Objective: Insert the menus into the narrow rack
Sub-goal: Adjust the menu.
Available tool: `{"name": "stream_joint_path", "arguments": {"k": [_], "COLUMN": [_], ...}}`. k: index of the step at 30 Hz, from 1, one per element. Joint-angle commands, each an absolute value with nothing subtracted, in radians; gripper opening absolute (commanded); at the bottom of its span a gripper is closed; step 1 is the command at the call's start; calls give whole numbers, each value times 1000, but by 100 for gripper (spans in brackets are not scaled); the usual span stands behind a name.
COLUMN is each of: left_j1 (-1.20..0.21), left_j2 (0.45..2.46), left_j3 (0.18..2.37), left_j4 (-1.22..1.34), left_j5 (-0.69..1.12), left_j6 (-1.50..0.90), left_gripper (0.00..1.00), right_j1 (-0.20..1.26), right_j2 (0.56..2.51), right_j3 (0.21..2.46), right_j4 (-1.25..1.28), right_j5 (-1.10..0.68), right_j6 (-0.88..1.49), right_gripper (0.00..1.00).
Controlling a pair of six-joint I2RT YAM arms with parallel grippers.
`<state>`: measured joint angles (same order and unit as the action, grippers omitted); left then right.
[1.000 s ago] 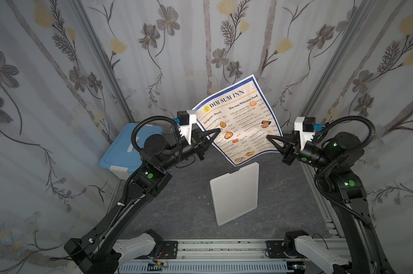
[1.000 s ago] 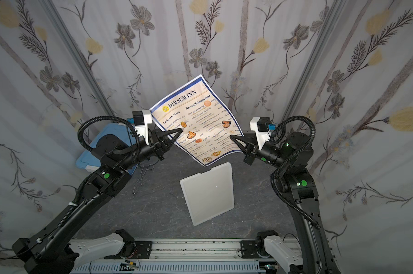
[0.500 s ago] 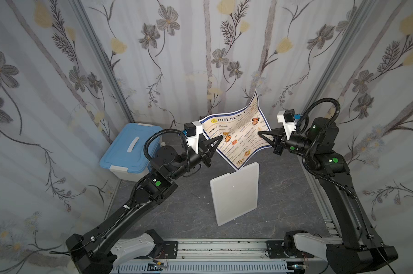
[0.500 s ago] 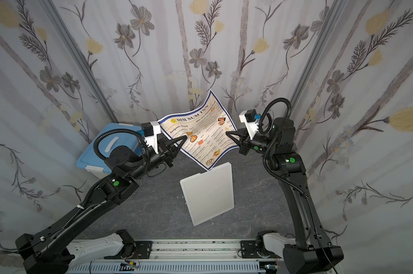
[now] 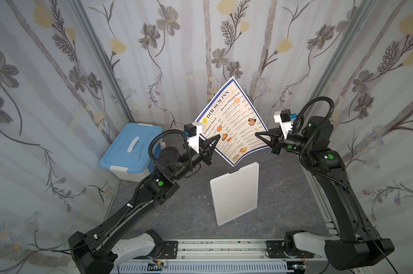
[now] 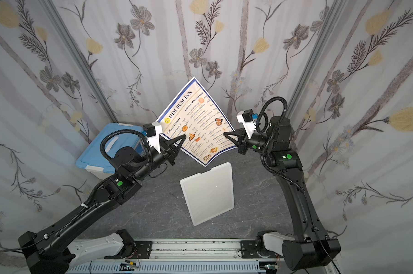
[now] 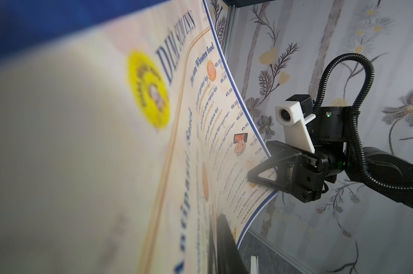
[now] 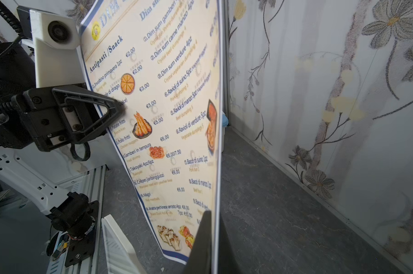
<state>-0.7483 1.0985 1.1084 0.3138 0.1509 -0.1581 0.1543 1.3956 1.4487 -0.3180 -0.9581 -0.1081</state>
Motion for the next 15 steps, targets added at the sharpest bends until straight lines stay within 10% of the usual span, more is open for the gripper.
{"name": "stream_joint_path", "arguments": {"k": [1, 15], "left_j1": [-747, -736], "left_j2": [1091, 1035], "left_j3": [1104, 1041], "left_j4": [360, 367], "left_j5": [164, 193], "left_j6": [-154, -198], "left_gripper": [12, 30], "right_j1": [155, 152], "right_j2": [1396, 1388], "right_j3": [1449, 1451], "right_j4": [-296, -336], "right_j5": [-991, -1026], "right_j6": [-133, -173], "right_gripper": [0, 0]}}
